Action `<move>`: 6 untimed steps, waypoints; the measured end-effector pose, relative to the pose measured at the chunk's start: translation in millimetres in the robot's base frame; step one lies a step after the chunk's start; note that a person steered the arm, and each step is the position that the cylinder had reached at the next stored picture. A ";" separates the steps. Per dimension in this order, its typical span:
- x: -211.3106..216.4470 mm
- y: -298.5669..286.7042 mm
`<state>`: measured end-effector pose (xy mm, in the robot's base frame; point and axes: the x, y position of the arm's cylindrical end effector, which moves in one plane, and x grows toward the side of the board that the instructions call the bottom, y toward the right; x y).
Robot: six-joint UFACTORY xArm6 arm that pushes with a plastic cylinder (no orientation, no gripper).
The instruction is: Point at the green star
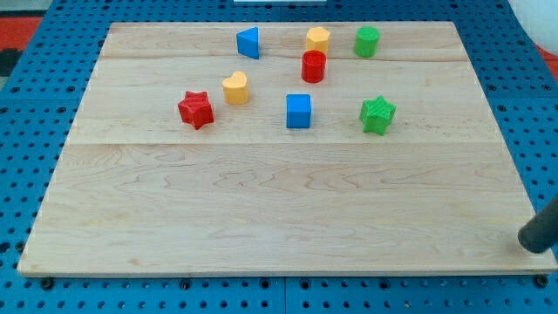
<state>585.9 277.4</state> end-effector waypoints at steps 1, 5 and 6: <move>-17.5 -13.0; -145.5 -155.7; -163.0 -155.7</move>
